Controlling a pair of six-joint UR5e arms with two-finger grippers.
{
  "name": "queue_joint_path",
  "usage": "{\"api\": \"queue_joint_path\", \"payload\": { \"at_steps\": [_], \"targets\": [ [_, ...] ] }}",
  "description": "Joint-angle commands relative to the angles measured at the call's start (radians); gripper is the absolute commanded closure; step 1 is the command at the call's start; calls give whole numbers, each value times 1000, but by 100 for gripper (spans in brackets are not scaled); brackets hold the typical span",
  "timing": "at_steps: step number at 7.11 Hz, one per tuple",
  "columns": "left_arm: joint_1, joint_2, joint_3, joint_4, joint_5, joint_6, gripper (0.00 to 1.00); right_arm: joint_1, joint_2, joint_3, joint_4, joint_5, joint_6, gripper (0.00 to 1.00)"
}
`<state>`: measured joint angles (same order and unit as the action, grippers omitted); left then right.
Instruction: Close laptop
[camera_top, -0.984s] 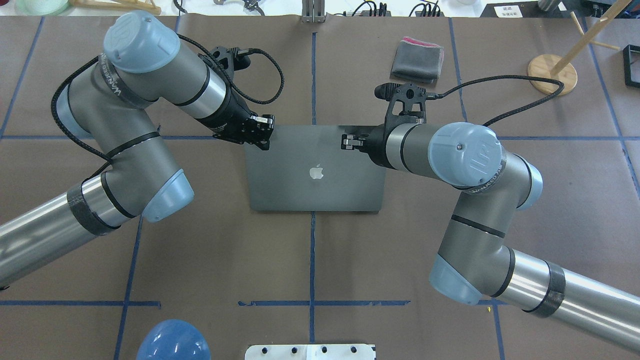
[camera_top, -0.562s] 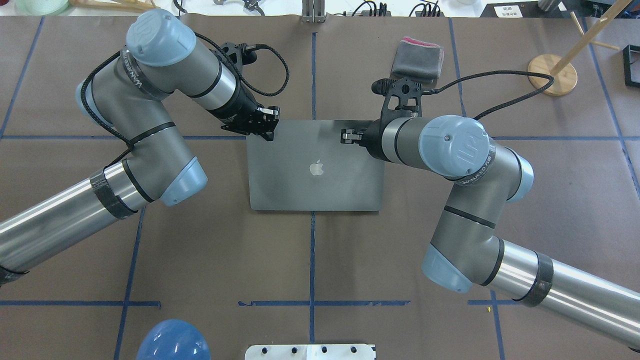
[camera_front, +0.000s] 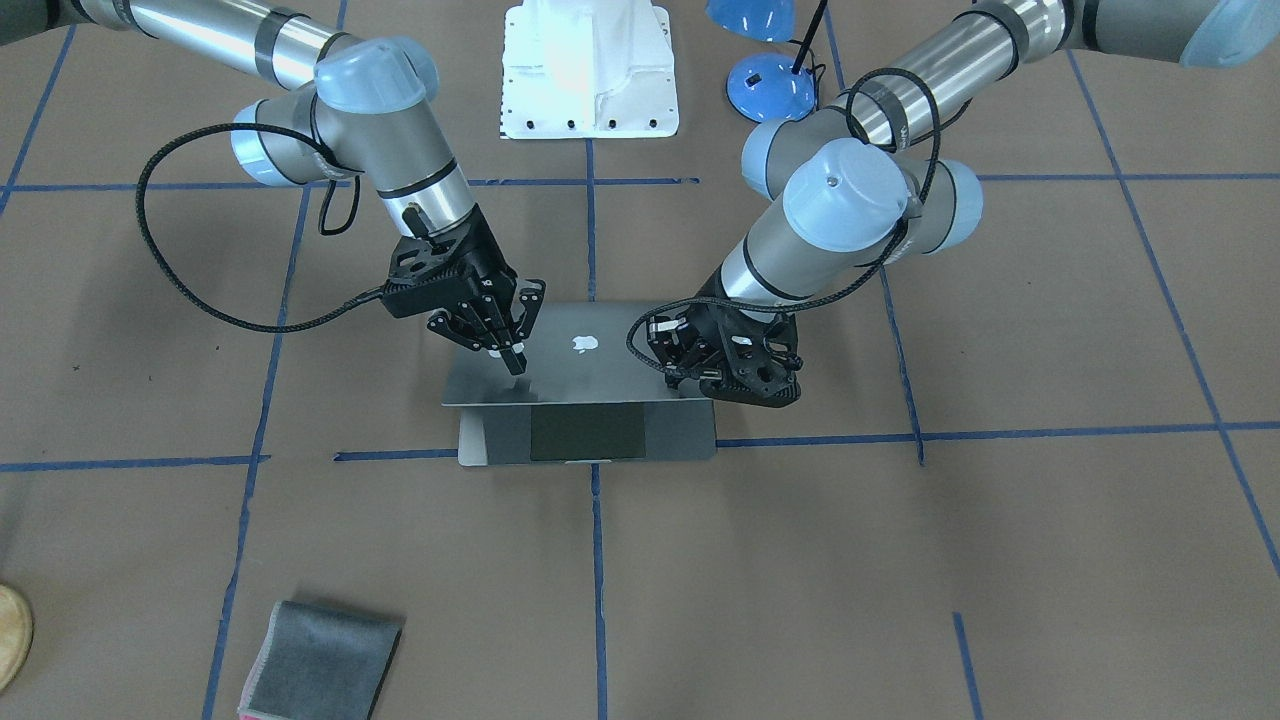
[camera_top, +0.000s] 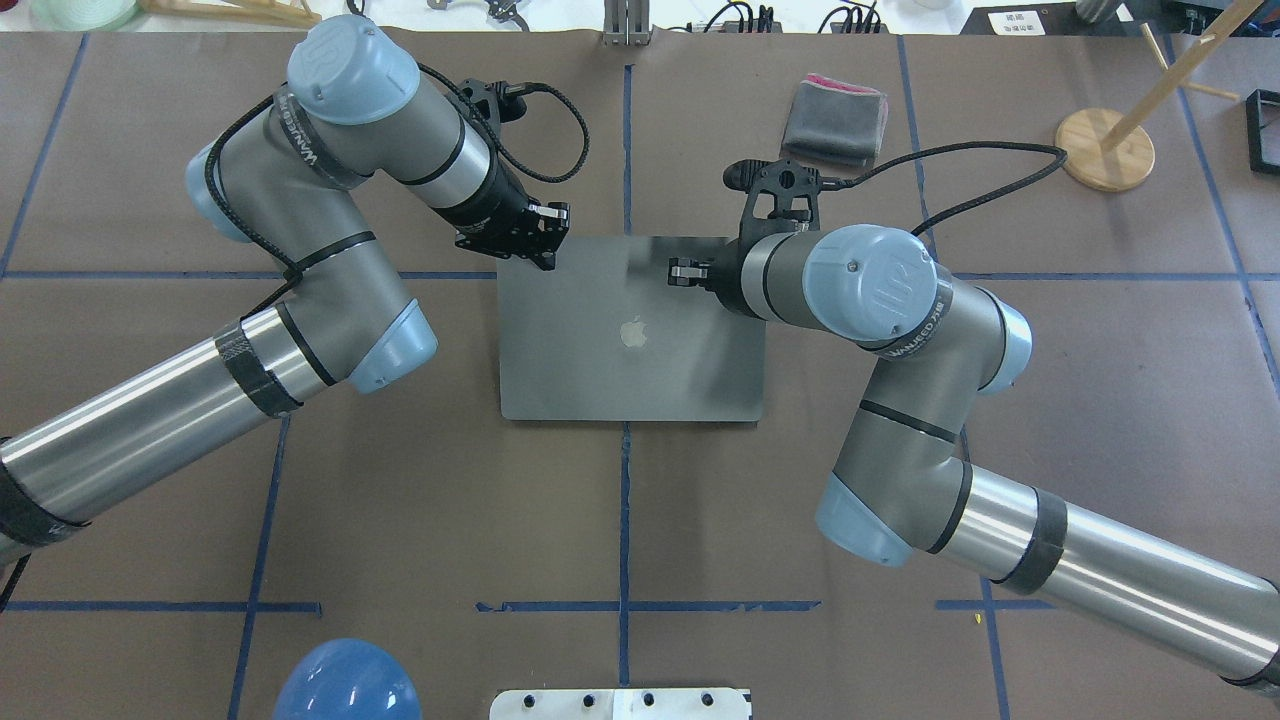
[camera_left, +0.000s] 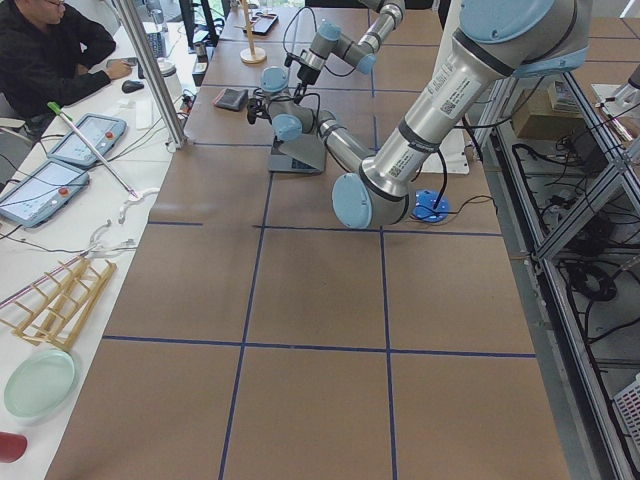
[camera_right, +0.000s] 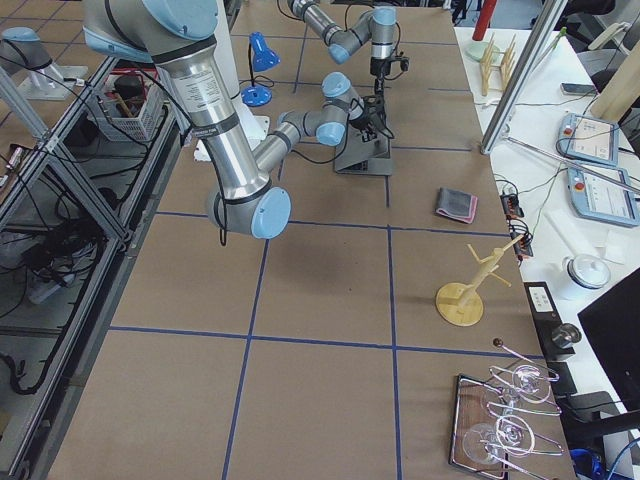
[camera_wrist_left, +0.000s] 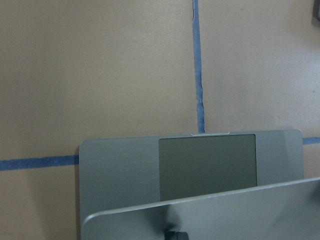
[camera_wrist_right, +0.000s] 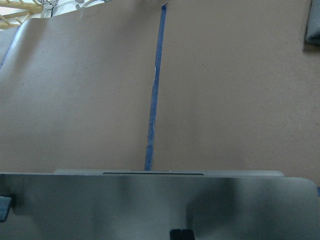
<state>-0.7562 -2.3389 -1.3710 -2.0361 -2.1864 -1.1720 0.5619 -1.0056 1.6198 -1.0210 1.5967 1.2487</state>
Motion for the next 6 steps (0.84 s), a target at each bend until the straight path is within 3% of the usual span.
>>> {"api": "queue_joint_path", "payload": {
  "at_steps": [1, 3, 6],
  "targets": [
    [0, -31, 74, -25, 10, 0, 100, 4, 22, -60, 1, 20, -2, 100],
    [1, -77, 183, -73, 34, 0, 100, 18, 22, -64, 1, 48, -2, 100],
    [6, -80, 199, -73, 34, 0, 100, 20, 36, -94, 2, 49, -2, 100]
  ]
}}
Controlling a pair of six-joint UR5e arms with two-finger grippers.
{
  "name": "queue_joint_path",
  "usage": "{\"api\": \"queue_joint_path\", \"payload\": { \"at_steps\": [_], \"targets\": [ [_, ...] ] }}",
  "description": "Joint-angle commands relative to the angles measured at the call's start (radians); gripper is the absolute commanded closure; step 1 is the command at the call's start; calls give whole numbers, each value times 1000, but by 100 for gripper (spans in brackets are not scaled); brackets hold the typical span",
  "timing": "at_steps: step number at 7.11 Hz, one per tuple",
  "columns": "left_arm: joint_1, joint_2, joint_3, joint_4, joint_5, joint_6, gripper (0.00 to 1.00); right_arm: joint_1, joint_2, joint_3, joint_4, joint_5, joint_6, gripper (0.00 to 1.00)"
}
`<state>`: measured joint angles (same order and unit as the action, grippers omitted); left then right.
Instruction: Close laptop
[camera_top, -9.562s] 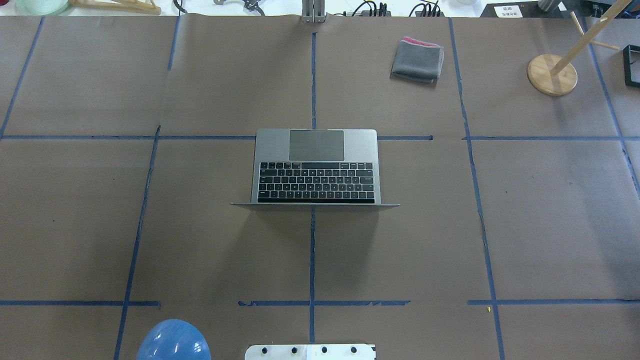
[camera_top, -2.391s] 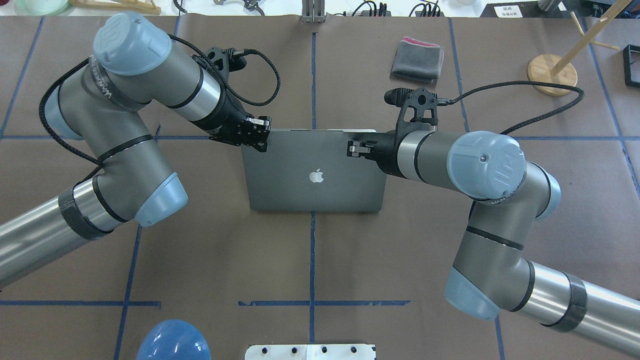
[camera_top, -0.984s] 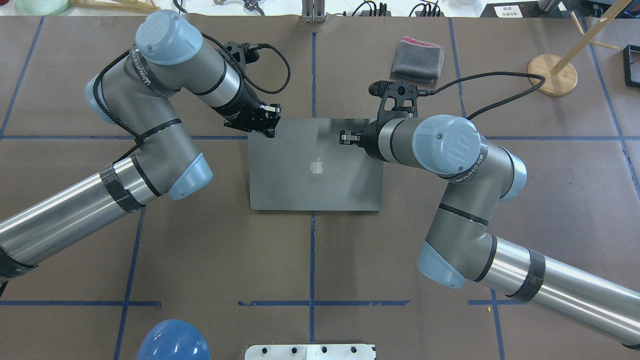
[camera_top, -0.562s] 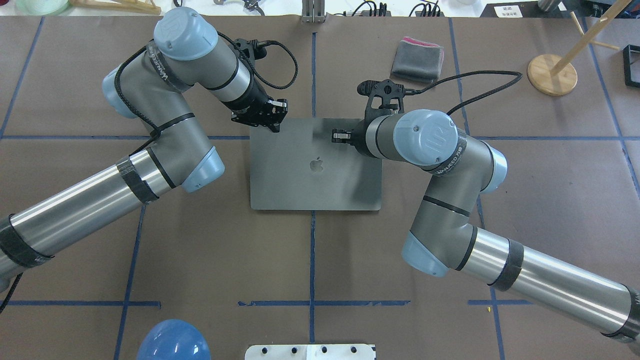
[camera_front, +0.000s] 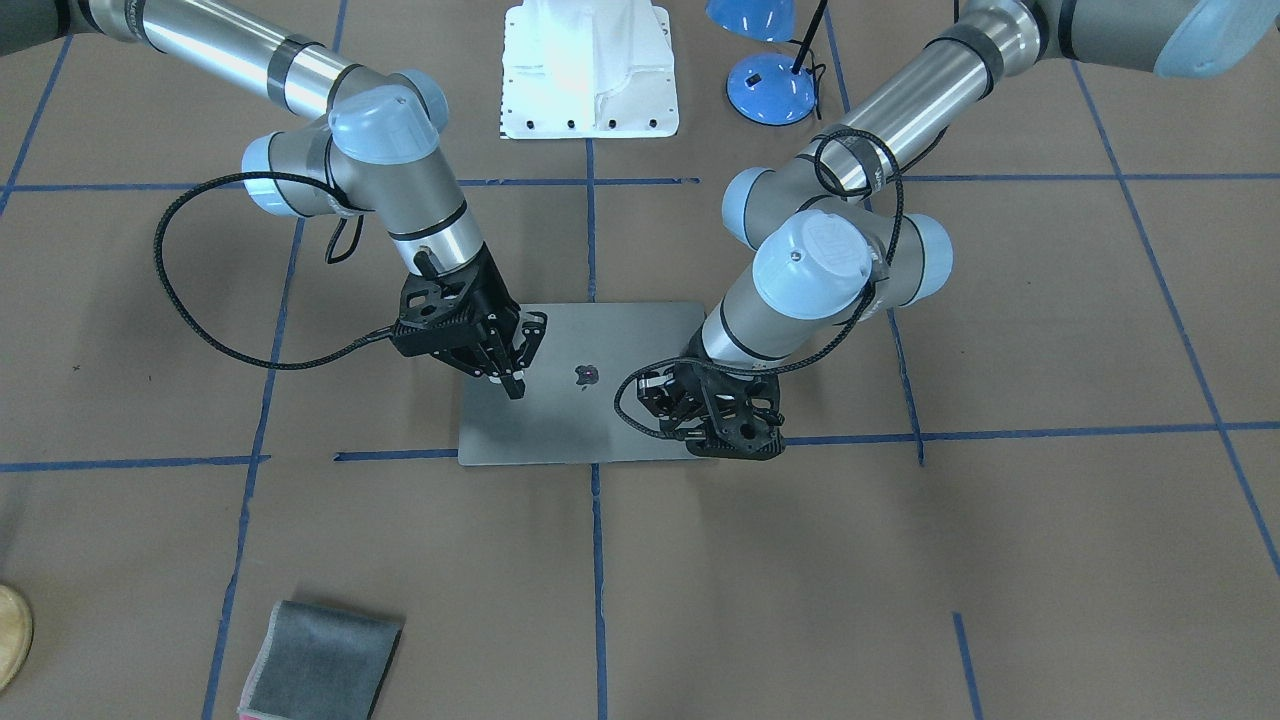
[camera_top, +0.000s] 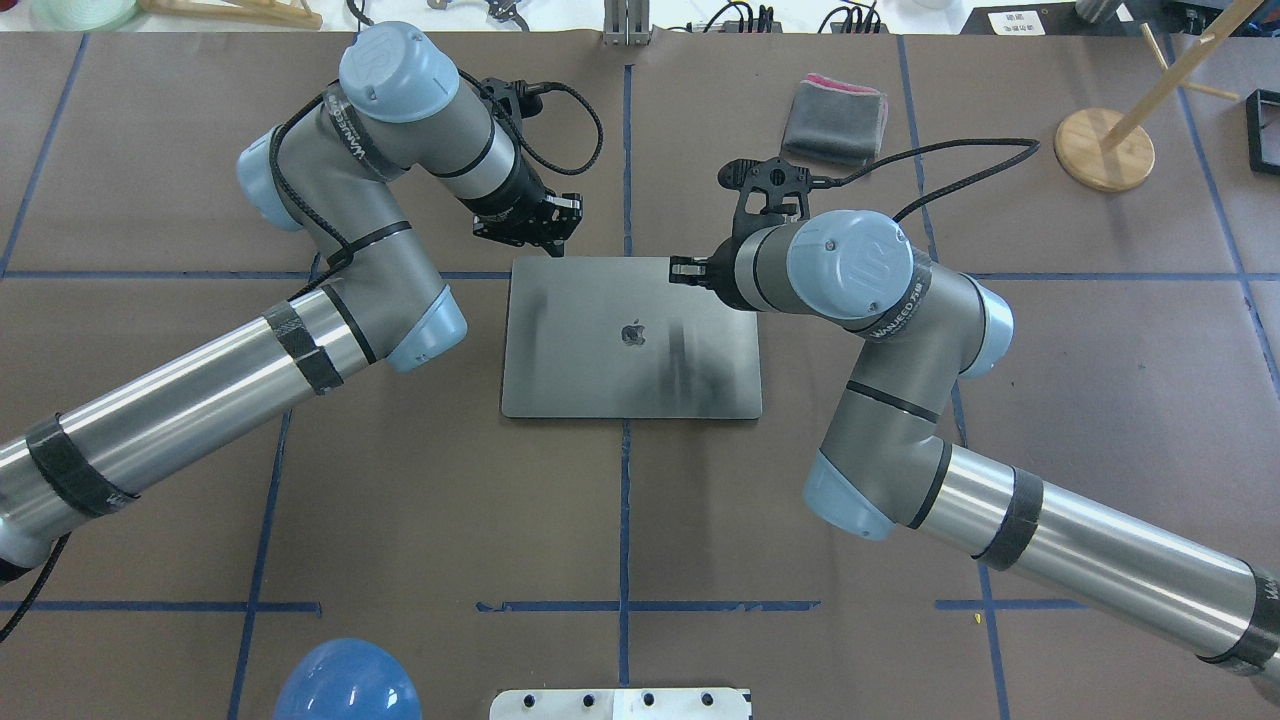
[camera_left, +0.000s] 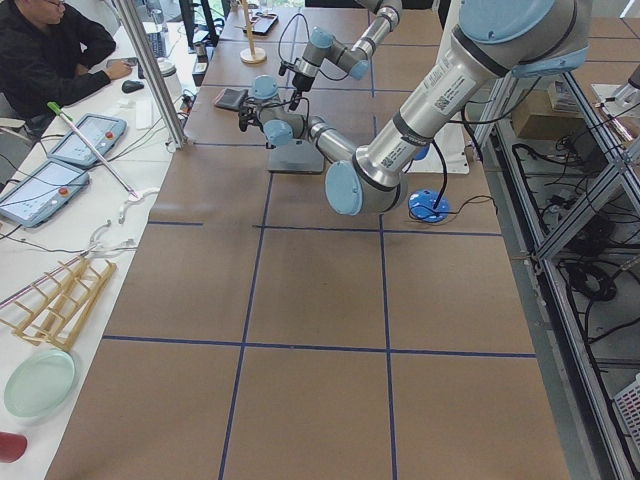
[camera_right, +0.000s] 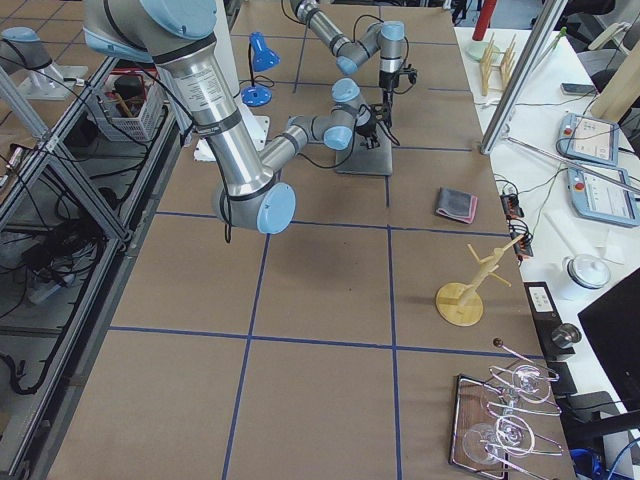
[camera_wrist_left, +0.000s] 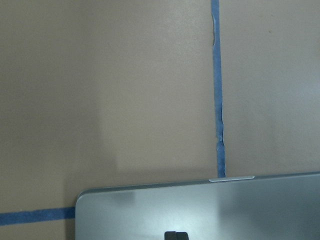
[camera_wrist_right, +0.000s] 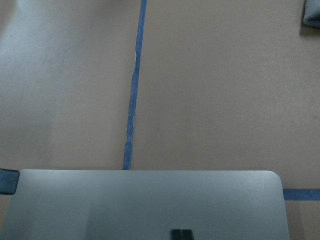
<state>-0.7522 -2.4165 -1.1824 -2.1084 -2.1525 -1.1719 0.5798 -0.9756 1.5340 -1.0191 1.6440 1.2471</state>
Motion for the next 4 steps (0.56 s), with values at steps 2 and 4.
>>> {"api": "queue_joint_path", "payload": {
  "at_steps": [2, 4],
  "targets": [
    [13, -6, 36, -4, 14, 0, 100, 18, 8, -3, 1, 37, 2, 100],
    [37, -6, 70, -48, 48, 0, 100, 25, 9, 0, 2, 43, 3, 100]
  ]
}}
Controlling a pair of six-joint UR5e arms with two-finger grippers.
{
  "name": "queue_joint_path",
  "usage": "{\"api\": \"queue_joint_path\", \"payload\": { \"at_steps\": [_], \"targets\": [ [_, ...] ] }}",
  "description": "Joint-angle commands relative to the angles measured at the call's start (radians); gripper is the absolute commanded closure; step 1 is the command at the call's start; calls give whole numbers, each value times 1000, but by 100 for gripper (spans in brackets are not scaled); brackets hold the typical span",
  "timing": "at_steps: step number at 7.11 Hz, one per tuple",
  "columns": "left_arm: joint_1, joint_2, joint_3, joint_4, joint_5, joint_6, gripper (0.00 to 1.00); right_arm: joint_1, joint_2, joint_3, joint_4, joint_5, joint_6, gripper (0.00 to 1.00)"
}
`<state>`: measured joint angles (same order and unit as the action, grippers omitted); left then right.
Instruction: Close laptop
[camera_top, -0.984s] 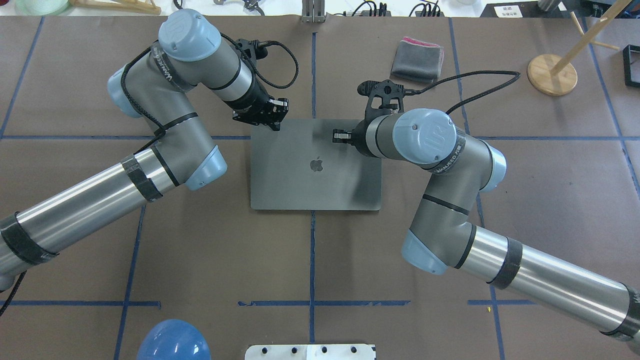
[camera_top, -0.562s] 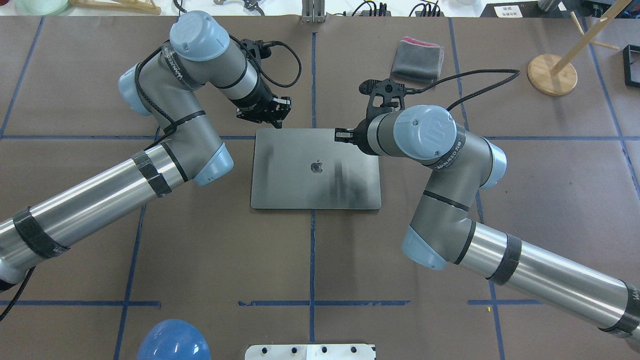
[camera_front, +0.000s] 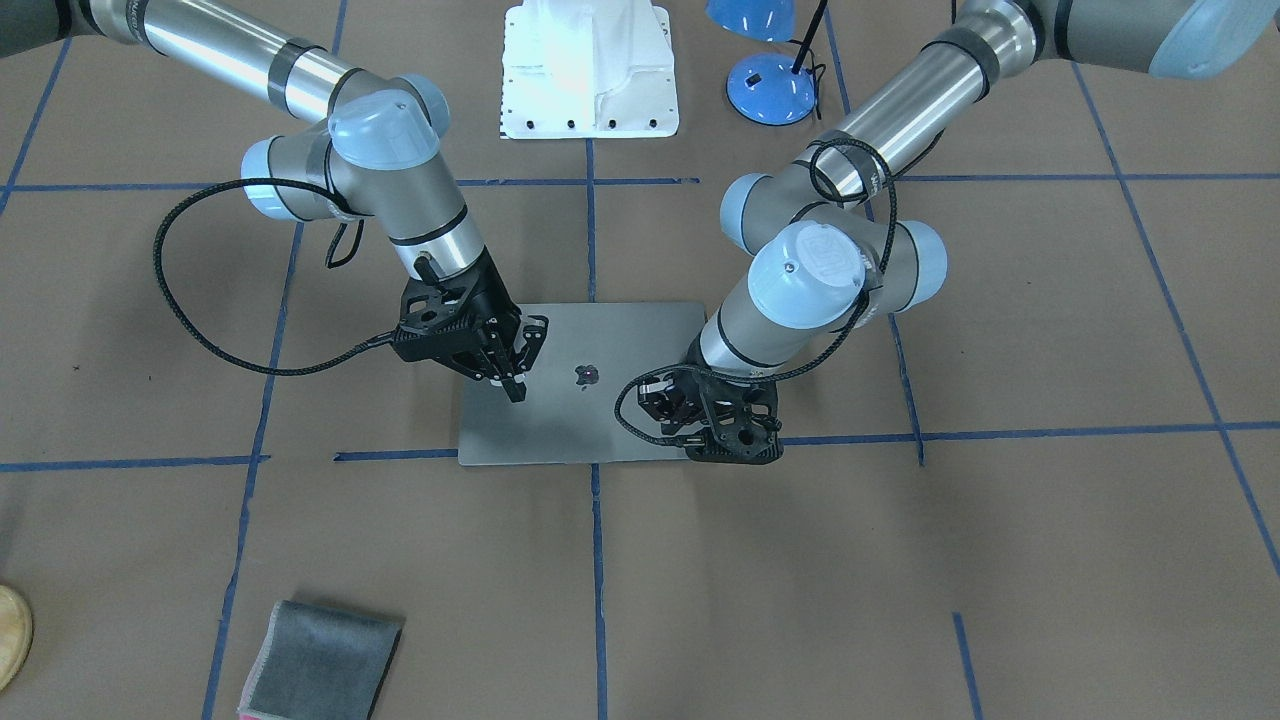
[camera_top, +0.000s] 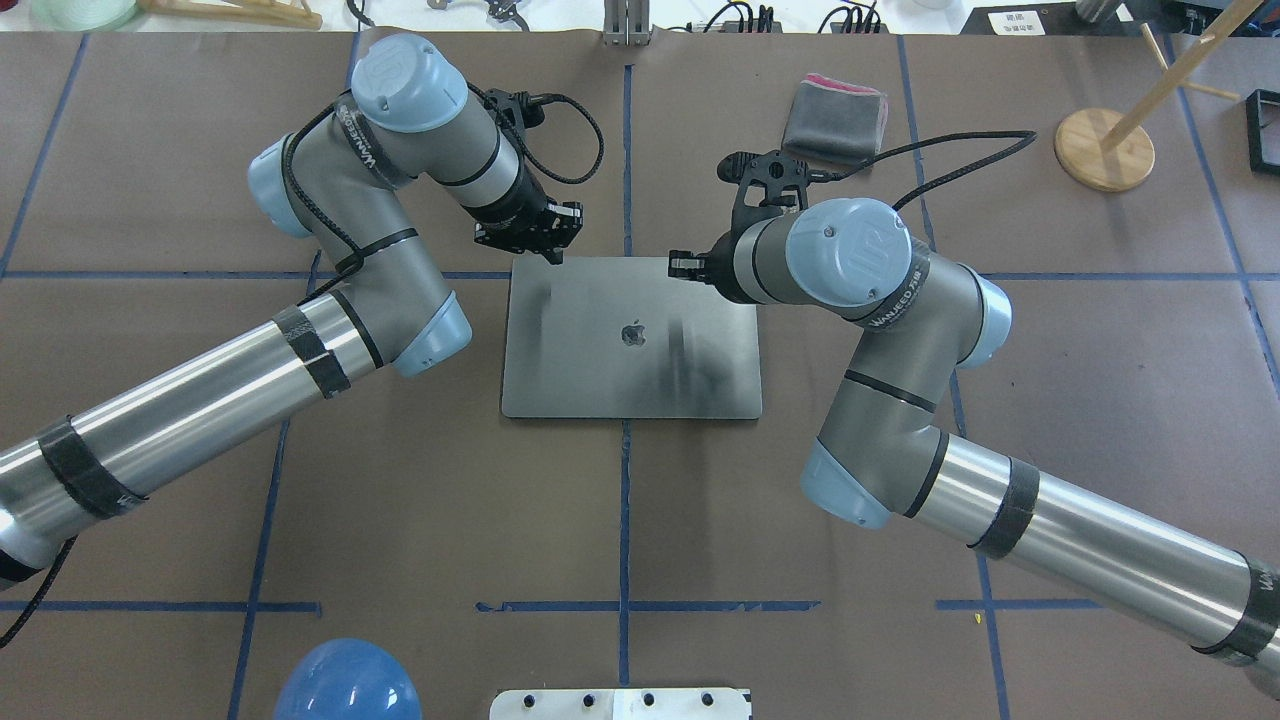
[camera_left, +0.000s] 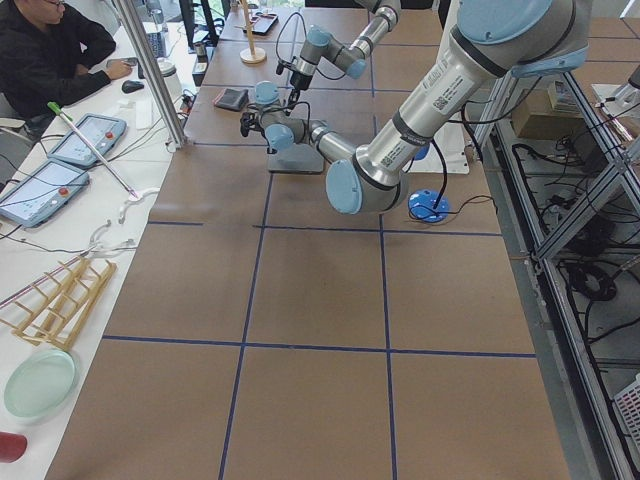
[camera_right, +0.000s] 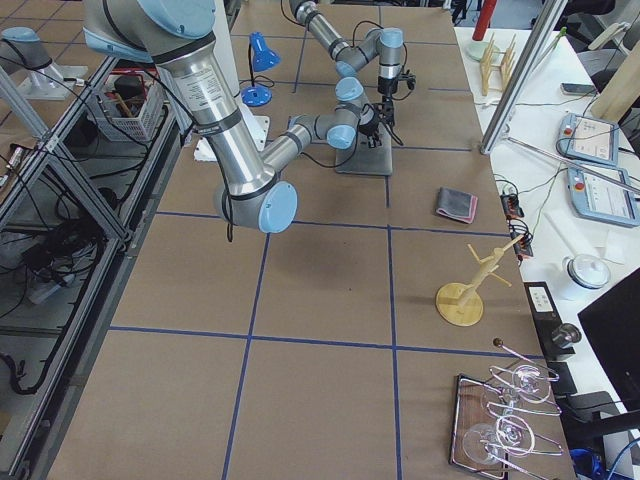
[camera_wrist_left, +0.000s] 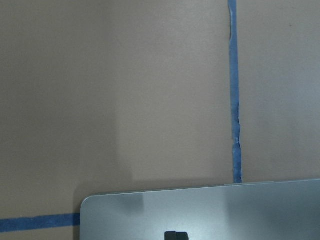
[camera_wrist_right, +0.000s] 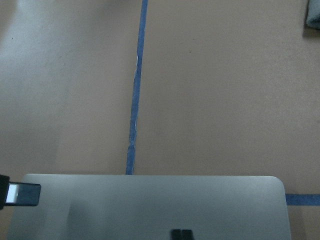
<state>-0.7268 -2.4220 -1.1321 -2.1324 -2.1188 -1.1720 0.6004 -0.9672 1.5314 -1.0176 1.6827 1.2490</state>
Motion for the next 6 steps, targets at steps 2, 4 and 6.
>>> {"api": "queue_joint_path", "payload": {
  "at_steps": [2, 4, 6],
  "targets": [
    [12, 1, 21, -24, 14, 0, 100, 6, 1, 4, 1, 5, 1, 100],
    [10, 1, 17, -26, 14, -5, 100, 31, 1, 9, 1, 49, 1, 100],
    [-14, 9, -44, -14, 2, -6, 94, 59, -4, 32, -10, 124, -3, 98]
  ]
}}
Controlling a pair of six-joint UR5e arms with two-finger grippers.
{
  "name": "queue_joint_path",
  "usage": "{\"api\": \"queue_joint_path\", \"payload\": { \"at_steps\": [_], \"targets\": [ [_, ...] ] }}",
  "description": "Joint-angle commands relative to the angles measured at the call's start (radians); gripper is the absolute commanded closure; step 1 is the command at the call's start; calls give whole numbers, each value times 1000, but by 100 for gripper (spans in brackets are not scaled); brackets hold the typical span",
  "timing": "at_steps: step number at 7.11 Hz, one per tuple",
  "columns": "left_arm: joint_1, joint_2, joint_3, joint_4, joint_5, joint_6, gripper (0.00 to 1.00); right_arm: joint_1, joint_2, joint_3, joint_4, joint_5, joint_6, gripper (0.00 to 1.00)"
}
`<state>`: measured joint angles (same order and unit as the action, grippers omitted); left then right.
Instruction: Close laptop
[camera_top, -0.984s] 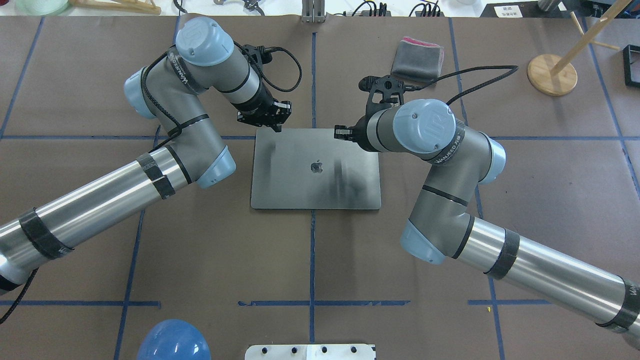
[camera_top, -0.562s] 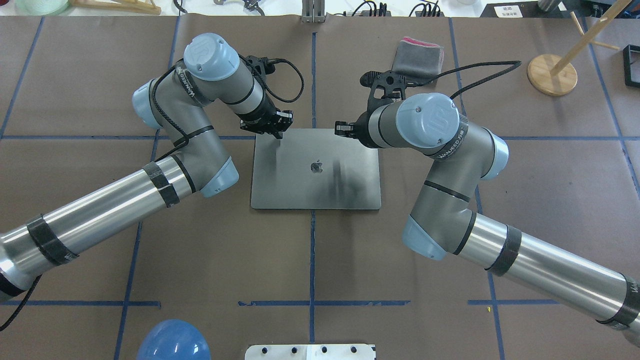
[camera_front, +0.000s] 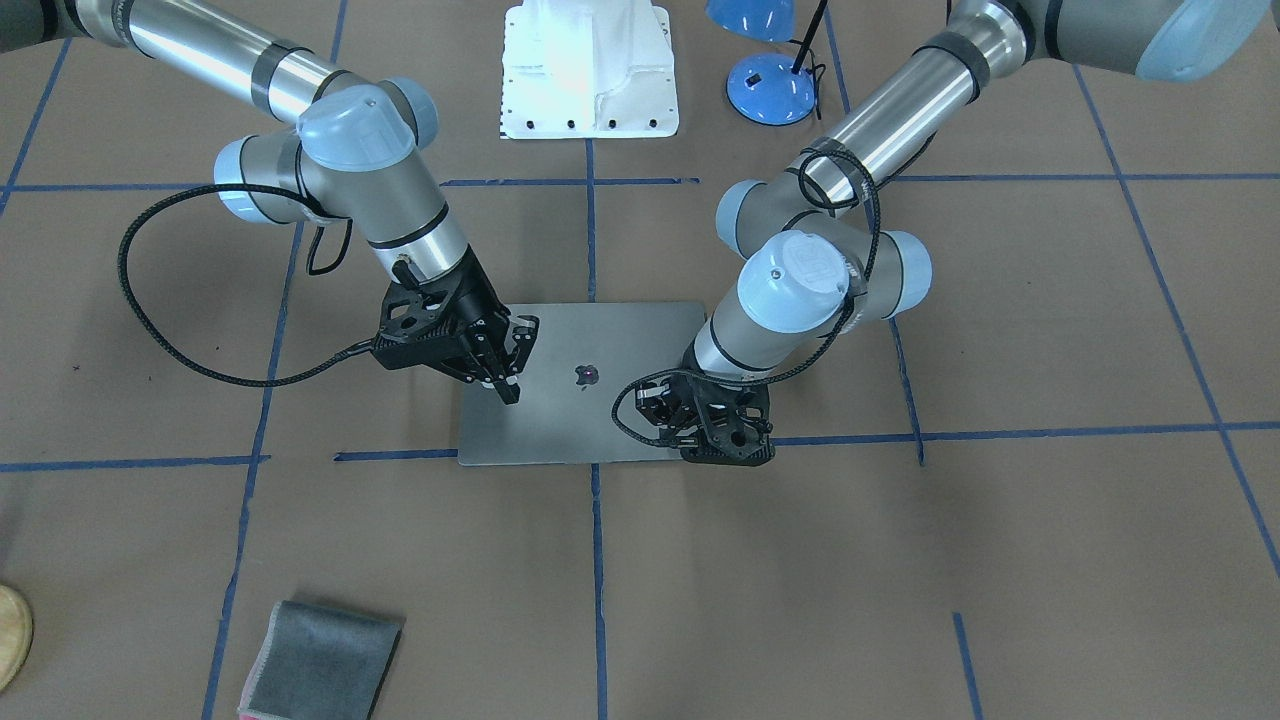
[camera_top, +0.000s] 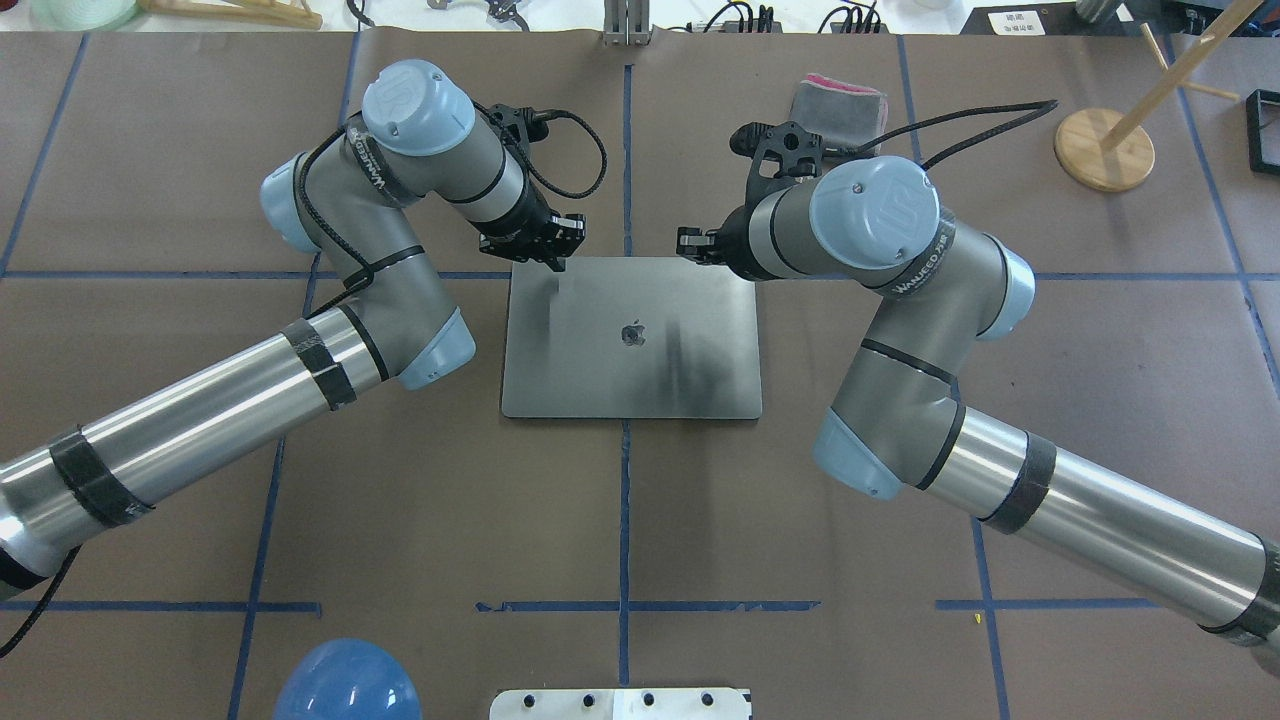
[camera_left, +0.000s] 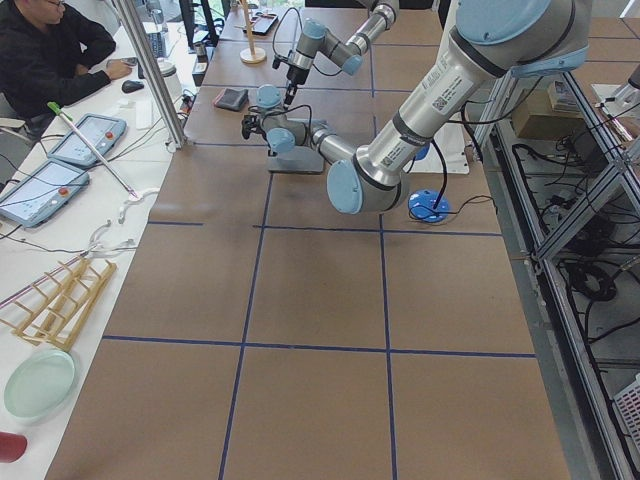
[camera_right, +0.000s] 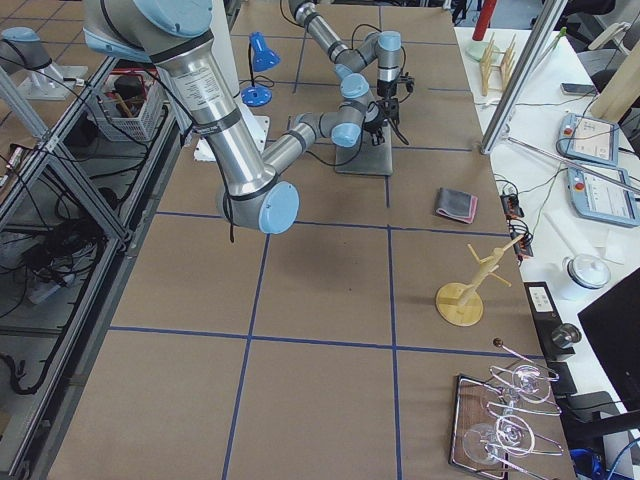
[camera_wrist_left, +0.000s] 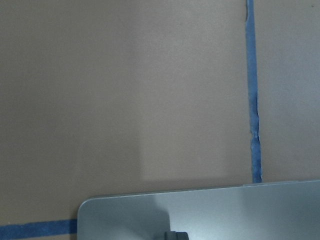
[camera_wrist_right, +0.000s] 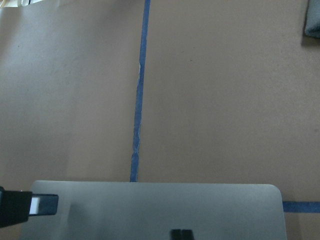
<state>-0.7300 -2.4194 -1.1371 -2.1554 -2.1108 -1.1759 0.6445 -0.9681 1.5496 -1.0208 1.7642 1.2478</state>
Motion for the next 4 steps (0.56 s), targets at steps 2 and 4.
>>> {"api": "queue_joint_path", "payload": {
  "at_steps": [2, 4],
  "targets": [
    [-58, 66, -142, 29, -81, -8, 1, 62, -36, 73, -22, 95, -1, 27],
    [-142, 163, -303, 194, -145, 5, 0, 104, -55, 215, -283, 148, -11, 0]
  ]
}}
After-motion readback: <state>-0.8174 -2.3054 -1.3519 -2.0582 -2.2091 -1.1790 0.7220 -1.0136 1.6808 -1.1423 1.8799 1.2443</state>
